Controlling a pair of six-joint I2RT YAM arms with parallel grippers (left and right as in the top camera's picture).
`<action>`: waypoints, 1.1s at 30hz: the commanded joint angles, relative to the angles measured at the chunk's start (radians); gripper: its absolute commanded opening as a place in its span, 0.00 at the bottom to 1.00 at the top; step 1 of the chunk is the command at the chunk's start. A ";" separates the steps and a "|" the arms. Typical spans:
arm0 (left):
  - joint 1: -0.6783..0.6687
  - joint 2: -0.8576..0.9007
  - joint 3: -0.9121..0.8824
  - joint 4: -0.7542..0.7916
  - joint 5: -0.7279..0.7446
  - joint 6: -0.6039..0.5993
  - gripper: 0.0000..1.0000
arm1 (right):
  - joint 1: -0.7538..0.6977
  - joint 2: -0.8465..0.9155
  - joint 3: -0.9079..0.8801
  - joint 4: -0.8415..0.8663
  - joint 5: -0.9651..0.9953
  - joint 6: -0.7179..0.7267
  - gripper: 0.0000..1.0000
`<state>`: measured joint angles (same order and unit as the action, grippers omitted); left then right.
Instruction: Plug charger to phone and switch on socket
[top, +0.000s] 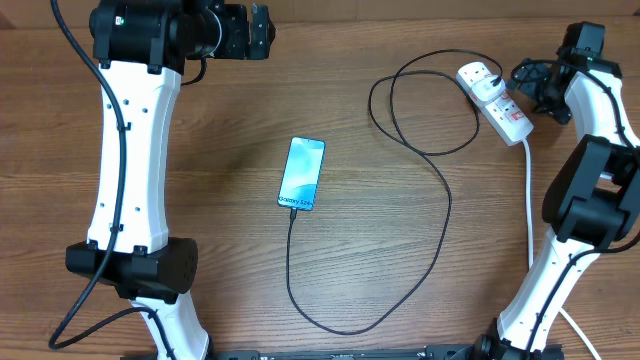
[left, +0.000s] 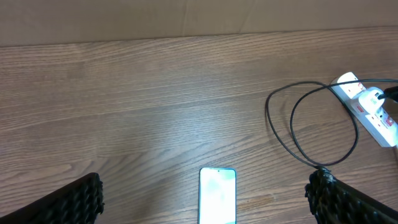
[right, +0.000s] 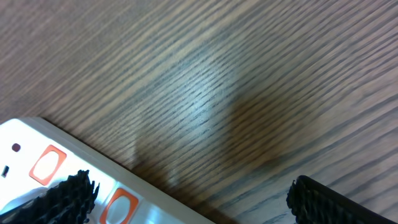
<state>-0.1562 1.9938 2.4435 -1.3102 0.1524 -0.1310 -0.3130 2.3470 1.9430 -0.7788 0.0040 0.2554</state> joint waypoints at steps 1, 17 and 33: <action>-0.001 0.009 0.000 0.002 -0.006 0.004 1.00 | 0.004 0.025 0.000 0.000 -0.018 0.005 1.00; -0.001 0.009 0.000 0.002 -0.006 0.004 1.00 | 0.004 0.036 0.000 -0.048 -0.033 0.006 1.00; -0.001 0.009 0.000 0.002 -0.006 0.004 1.00 | 0.011 0.036 0.000 -0.106 -0.095 0.005 1.00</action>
<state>-0.1562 1.9938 2.4435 -1.3102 0.1524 -0.1310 -0.3168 2.3657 1.9430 -0.8566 -0.0490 0.2699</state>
